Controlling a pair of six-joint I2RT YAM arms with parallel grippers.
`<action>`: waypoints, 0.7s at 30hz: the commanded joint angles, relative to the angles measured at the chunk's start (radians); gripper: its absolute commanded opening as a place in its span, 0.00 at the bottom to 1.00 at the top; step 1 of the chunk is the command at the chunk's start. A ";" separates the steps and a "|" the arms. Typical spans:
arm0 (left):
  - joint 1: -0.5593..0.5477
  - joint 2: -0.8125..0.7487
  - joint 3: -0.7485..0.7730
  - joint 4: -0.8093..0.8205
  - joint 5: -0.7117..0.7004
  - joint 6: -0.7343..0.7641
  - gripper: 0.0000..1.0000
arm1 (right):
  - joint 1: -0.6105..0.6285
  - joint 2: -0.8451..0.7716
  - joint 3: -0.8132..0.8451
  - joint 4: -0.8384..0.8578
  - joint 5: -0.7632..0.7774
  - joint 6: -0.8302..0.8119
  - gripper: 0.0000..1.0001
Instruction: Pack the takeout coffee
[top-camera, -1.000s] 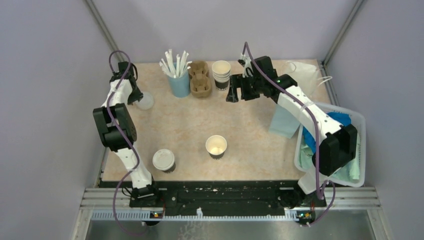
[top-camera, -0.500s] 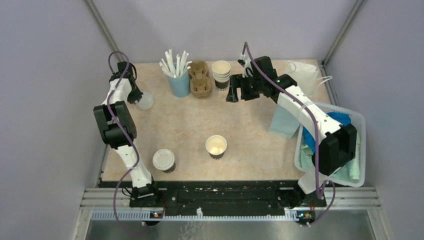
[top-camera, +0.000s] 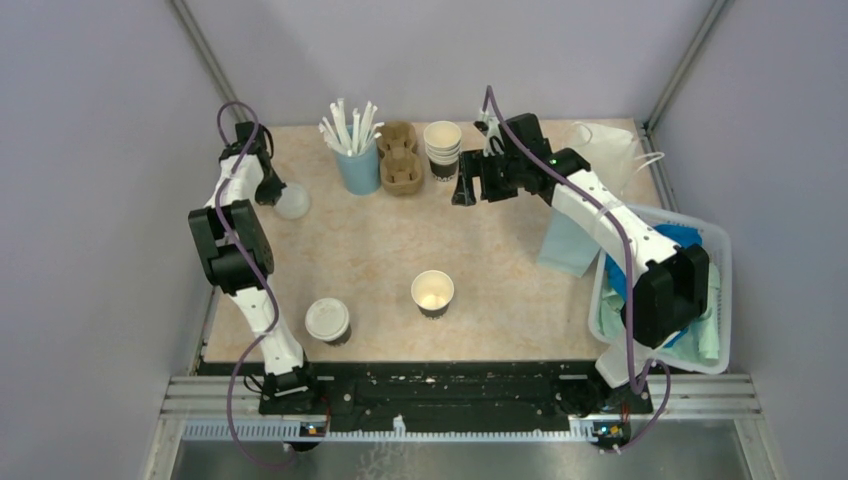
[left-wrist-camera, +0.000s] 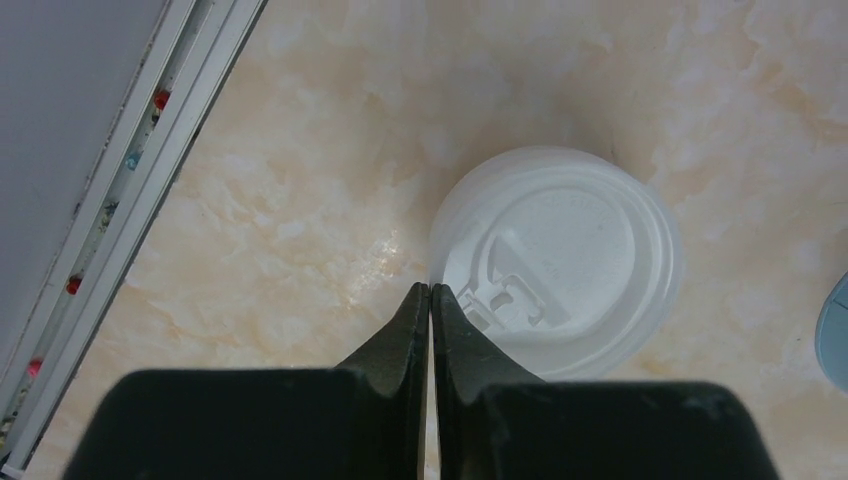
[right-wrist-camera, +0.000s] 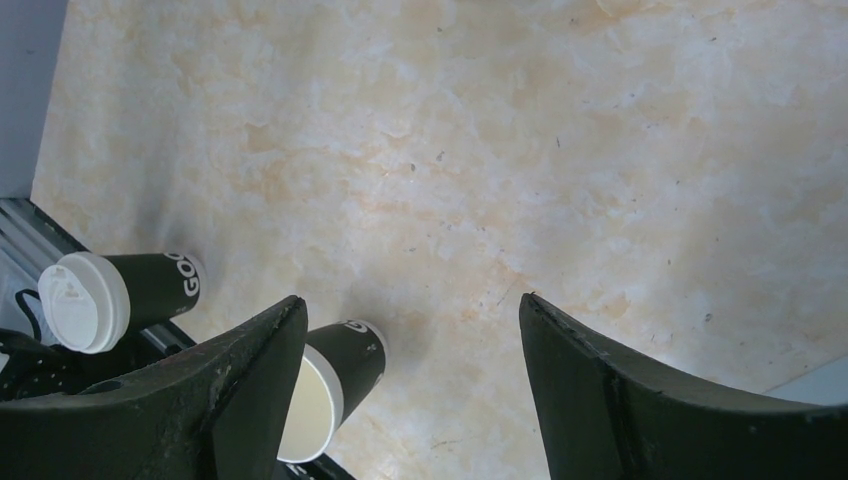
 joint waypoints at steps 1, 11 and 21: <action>0.003 -0.003 0.059 -0.006 0.005 -0.008 0.05 | -0.009 -0.001 0.035 0.027 -0.013 -0.014 0.77; 0.003 -0.057 0.098 -0.050 0.005 -0.021 0.00 | -0.009 -0.011 0.029 0.031 -0.018 -0.013 0.77; 0.007 -0.367 -0.029 -0.147 0.279 -0.254 0.00 | 0.009 -0.074 0.007 0.033 -0.045 -0.017 0.83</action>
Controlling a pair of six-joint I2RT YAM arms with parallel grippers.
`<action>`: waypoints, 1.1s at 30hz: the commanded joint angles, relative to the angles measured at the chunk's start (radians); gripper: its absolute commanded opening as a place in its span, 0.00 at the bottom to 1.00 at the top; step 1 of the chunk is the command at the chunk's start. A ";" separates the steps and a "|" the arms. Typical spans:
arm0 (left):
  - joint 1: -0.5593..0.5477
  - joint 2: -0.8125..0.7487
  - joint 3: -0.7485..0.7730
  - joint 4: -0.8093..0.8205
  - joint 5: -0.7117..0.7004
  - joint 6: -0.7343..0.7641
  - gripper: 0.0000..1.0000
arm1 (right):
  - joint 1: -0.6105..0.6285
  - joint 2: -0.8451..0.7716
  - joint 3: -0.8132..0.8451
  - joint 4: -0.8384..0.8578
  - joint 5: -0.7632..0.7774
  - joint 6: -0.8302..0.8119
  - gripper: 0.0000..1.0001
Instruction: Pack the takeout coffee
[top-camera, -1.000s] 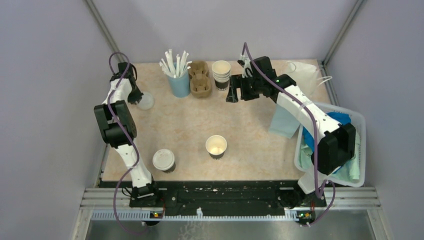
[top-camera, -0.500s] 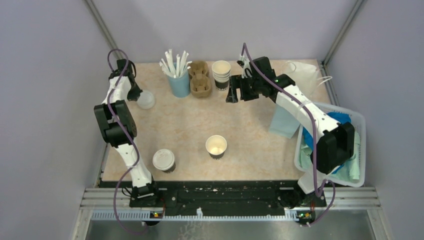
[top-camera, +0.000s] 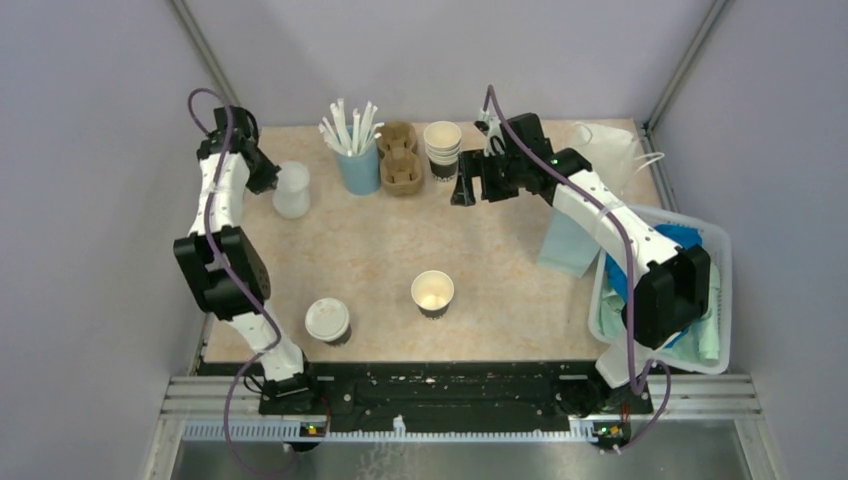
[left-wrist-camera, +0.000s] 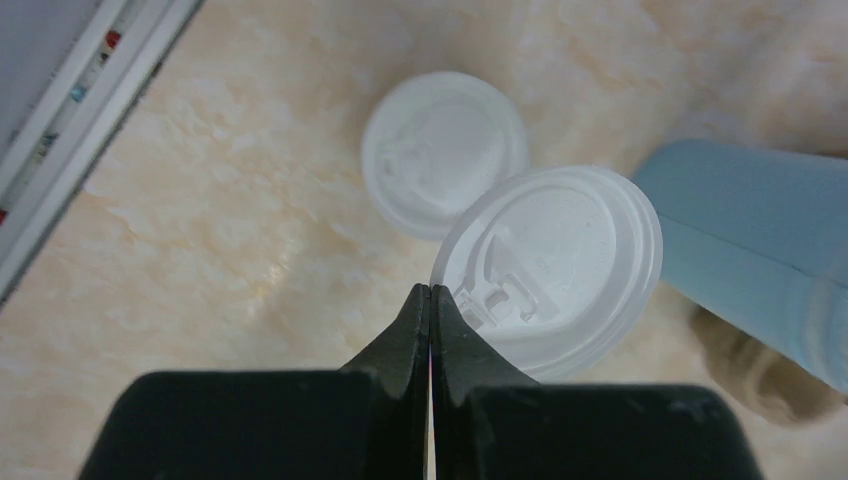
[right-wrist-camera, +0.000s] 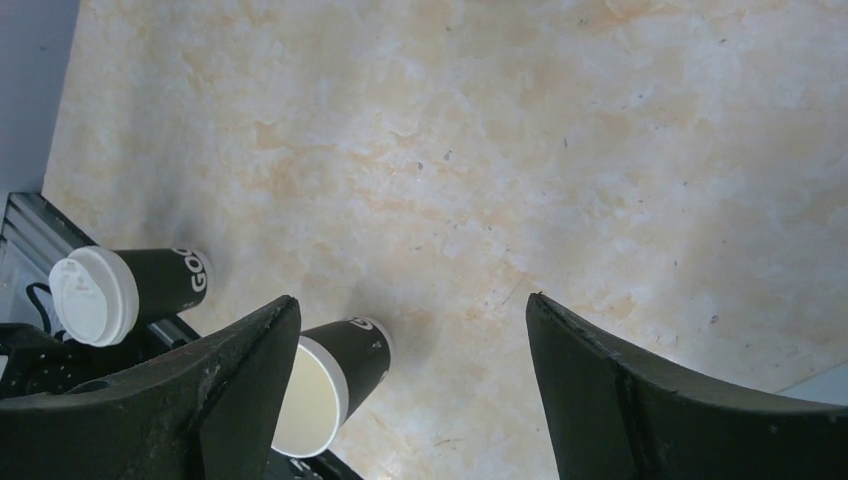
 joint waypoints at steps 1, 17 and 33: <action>0.005 -0.254 -0.094 -0.026 0.220 -0.166 0.00 | 0.024 -0.077 0.008 0.031 -0.037 -0.021 0.85; -0.389 -0.583 -0.765 1.724 1.032 -1.300 0.00 | 0.081 -0.278 -0.105 0.604 -0.501 0.298 0.99; -0.515 -0.538 -0.775 1.846 1.066 -1.360 0.00 | 0.082 -0.320 -0.174 0.888 -0.445 0.518 0.99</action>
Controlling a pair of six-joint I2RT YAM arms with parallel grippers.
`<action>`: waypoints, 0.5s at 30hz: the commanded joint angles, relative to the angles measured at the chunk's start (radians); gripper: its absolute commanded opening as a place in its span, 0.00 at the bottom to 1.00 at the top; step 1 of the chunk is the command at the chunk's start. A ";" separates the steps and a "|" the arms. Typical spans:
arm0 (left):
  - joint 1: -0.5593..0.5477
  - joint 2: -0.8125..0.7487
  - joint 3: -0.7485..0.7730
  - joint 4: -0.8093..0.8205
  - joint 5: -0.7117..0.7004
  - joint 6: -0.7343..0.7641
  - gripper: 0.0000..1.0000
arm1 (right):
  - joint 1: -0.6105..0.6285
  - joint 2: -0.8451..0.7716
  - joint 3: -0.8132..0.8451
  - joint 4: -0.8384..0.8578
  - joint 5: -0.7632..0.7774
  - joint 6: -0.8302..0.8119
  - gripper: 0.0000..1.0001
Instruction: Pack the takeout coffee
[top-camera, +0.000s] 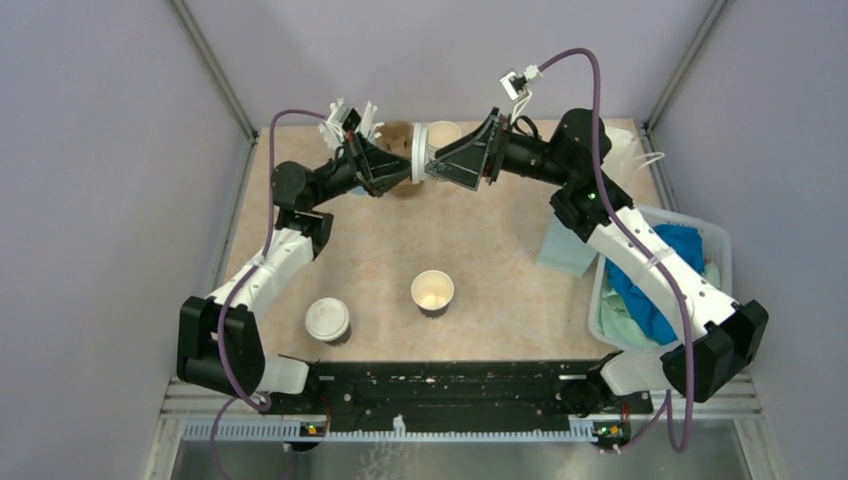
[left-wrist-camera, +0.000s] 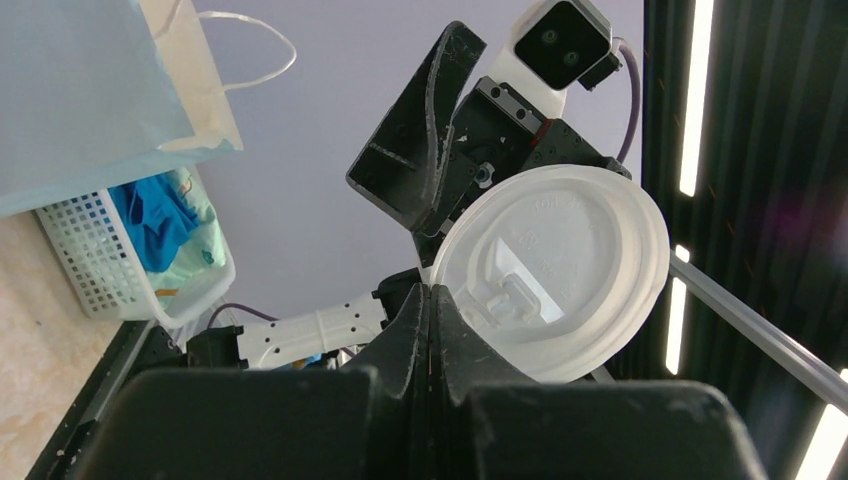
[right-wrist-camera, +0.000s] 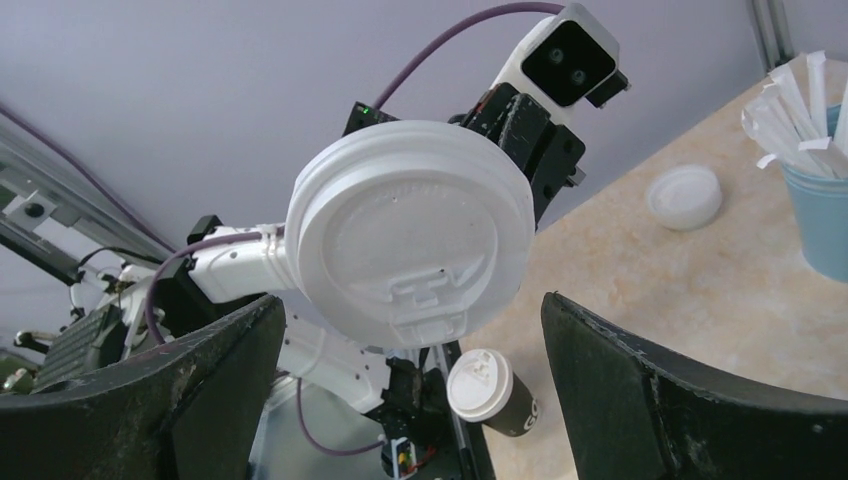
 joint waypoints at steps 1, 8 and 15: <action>-0.011 -0.001 -0.003 0.087 0.008 -0.004 0.00 | 0.008 -0.016 -0.006 0.093 0.005 0.047 0.99; -0.016 0.005 0.000 0.084 0.006 0.001 0.00 | 0.009 -0.001 -0.020 0.124 -0.010 0.081 0.98; -0.021 0.007 -0.006 0.070 -0.002 0.008 0.00 | 0.009 0.013 -0.025 0.175 -0.036 0.115 0.98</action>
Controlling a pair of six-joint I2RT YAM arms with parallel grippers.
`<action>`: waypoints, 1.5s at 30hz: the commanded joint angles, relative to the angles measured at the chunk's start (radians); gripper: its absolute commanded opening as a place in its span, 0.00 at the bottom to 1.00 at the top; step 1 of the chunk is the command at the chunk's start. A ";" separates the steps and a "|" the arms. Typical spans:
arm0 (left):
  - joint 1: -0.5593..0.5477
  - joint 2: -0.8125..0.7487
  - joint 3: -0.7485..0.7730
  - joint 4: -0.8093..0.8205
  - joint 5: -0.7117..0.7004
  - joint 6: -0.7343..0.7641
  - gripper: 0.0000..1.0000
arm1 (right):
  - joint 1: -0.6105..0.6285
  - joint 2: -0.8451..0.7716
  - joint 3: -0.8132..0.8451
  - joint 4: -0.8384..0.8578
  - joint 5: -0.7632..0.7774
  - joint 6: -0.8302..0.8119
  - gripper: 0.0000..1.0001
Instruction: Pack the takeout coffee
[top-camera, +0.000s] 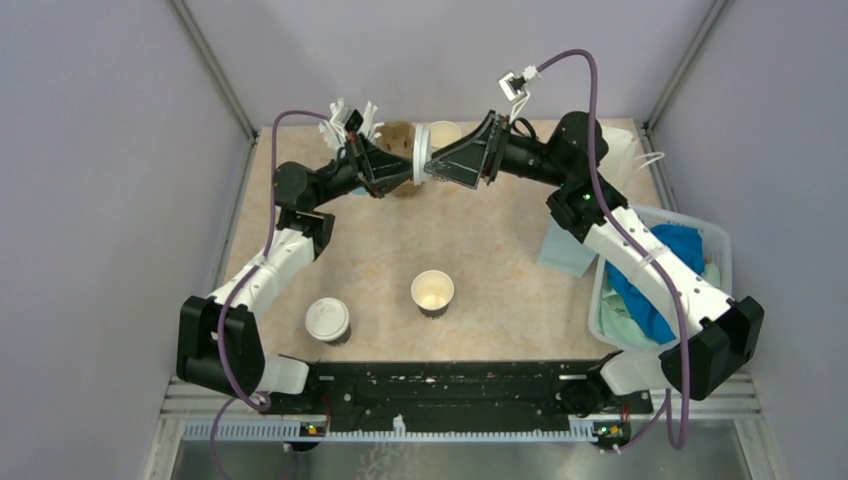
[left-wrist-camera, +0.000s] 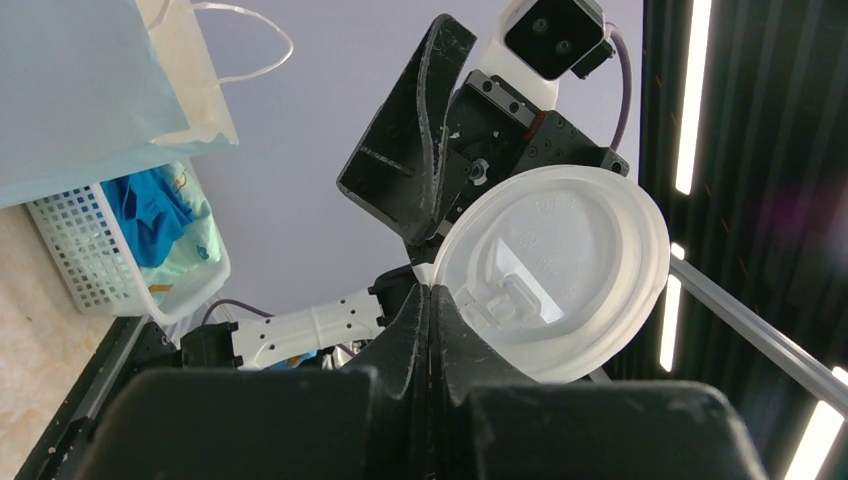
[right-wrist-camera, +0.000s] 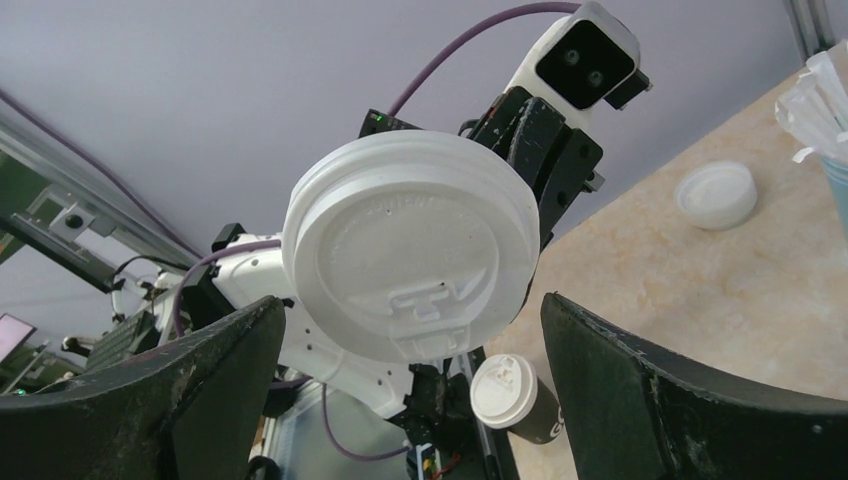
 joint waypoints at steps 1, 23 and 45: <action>-0.008 0.007 -0.006 0.066 -0.003 0.021 0.00 | 0.008 0.006 0.000 0.109 -0.029 0.038 0.98; -0.019 0.010 -0.007 0.058 -0.013 0.029 0.00 | 0.013 0.024 -0.002 0.111 -0.032 0.049 0.85; 0.052 -0.145 -0.162 -0.270 0.039 0.272 0.72 | 0.007 -0.059 -0.014 -0.248 0.048 -0.185 0.73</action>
